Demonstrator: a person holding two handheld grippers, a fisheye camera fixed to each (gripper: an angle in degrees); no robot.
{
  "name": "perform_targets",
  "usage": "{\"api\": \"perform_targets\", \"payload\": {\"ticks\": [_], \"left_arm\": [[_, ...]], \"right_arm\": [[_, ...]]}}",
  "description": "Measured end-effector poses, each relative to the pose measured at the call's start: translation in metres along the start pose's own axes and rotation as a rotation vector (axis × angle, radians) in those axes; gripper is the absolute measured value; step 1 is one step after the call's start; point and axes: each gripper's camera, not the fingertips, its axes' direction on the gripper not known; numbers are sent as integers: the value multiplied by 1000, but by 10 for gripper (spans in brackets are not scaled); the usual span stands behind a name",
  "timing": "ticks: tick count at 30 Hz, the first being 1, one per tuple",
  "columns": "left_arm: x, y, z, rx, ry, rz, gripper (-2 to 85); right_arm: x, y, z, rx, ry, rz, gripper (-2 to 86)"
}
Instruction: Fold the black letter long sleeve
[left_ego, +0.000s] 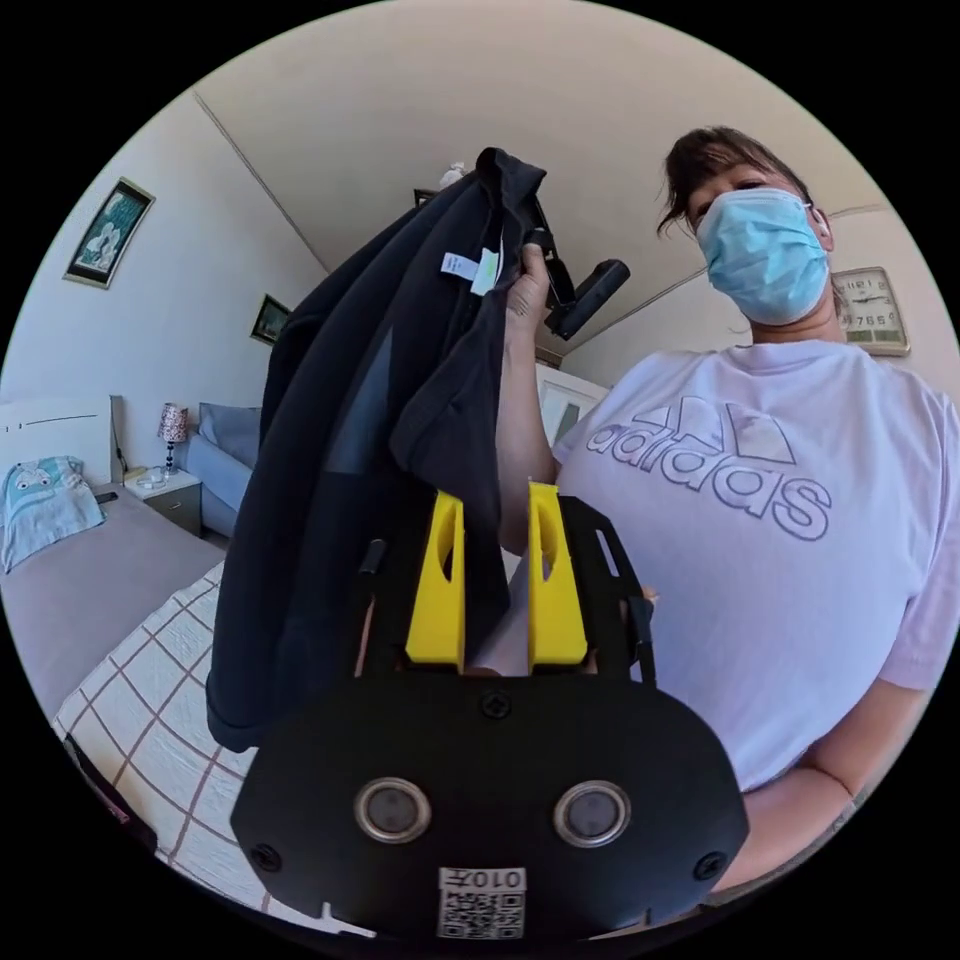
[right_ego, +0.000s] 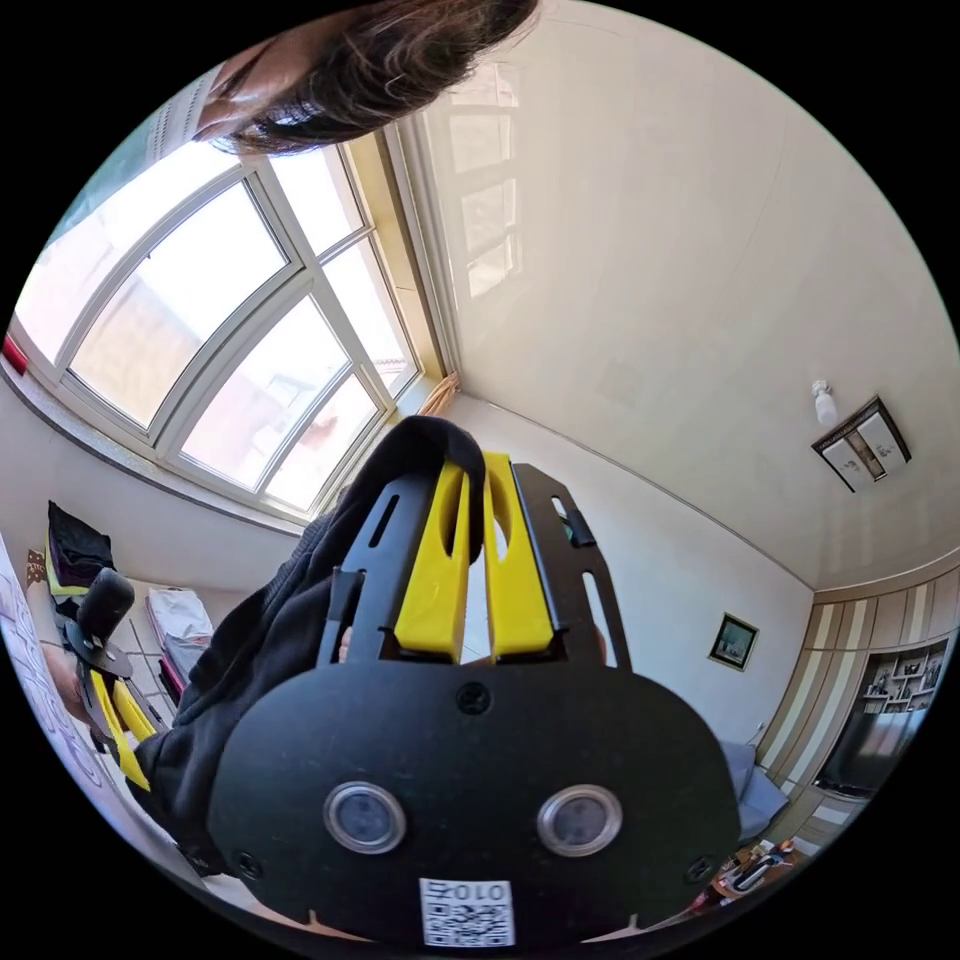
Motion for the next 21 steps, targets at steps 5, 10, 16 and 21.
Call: {"api": "perform_targets", "payload": {"ticks": [5,10,16,21], "left_arm": [[-6,10,27,-176,-46,-122,61],[15,19,21,-197,-188,-153,29],[34,10,-88,-102,-485,-181,8],[86,-14,-216,-32,-777,-163,0]], "right_arm": [[-1,7,32,-41,-2,14,36],[-1,20,60,-90,19,12,36],[29,51,103,-204,39,2,33],[74,112,155,-465,-281,-51,20]]}}
